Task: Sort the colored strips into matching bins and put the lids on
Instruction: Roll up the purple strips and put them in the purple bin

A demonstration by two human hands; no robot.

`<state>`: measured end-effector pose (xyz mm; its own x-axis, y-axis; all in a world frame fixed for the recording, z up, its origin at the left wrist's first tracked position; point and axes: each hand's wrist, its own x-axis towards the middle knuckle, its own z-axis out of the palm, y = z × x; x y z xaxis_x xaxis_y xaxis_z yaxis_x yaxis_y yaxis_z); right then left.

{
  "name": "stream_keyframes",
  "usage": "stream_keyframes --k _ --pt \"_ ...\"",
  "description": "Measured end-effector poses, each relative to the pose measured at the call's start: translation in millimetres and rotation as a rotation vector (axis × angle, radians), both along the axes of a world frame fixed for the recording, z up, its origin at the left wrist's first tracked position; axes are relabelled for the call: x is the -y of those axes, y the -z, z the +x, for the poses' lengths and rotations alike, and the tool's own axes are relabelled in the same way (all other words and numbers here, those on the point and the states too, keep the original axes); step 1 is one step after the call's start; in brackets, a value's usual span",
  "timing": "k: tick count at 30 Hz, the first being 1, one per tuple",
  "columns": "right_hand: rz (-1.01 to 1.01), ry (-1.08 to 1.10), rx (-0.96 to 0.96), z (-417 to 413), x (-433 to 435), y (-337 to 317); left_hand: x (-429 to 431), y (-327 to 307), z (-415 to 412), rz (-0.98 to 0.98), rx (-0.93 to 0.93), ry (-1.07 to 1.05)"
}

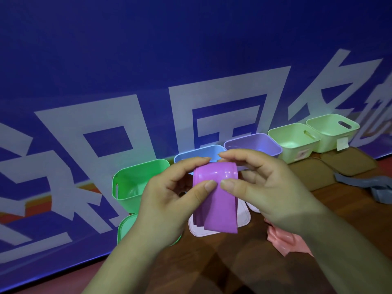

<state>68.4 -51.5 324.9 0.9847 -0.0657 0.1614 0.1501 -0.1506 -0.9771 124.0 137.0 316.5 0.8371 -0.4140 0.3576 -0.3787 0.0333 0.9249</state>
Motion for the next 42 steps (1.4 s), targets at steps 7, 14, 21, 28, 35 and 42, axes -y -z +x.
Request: stream_keyframes --k 7,14,21,28,35,42 --pt "-0.082 0.007 0.079 -1.9 -2.3 1.4 2.2 -2.3 -1.1 -0.045 -0.084 -0.030" --pt "-0.089 0.011 0.099 -3.6 -2.2 1.8 1.3 -7.8 -0.9 -0.045 -0.118 0.031" --pt "-0.015 0.040 0.090 -1.8 -1.3 3.7 -3.6 -6.2 -0.2 0.016 -0.051 0.094" --pt "0.104 0.029 0.037 0.4 -1.3 2.3 -2.6 -6.5 0.2 0.022 0.012 0.063" --pt "0.068 0.037 0.016 0.8 -0.5 3.2 -0.7 -5.5 -1.1 -0.003 -0.043 0.060" --pt "-0.007 0.021 0.073 -0.7 -1.7 5.9 1.6 -5.5 -2.1 -0.011 -0.077 0.046"
